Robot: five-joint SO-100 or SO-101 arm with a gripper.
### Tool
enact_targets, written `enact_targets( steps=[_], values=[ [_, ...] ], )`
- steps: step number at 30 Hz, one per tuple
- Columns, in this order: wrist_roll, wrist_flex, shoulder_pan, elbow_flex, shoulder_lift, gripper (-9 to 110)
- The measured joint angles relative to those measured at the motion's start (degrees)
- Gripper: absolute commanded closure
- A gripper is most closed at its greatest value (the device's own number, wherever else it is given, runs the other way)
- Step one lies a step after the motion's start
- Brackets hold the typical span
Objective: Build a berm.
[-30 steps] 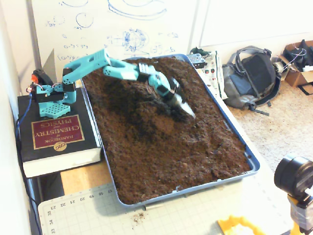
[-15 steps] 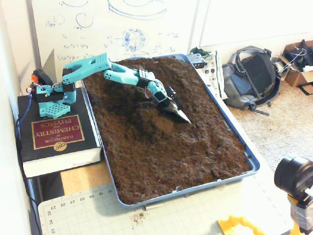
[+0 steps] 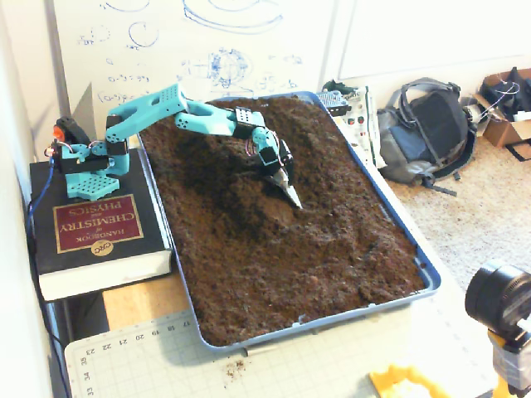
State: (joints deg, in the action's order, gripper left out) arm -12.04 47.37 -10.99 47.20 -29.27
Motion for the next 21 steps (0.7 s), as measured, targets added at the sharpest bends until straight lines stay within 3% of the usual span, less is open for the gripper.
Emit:
enact_targets(
  steps=[14, 21],
  values=[
    [0.79, 13.27, 0.00, 0.79, -4.92, 101],
    [0.79, 14.50, 0.18, 1.05, -9.14, 101]
  ],
)
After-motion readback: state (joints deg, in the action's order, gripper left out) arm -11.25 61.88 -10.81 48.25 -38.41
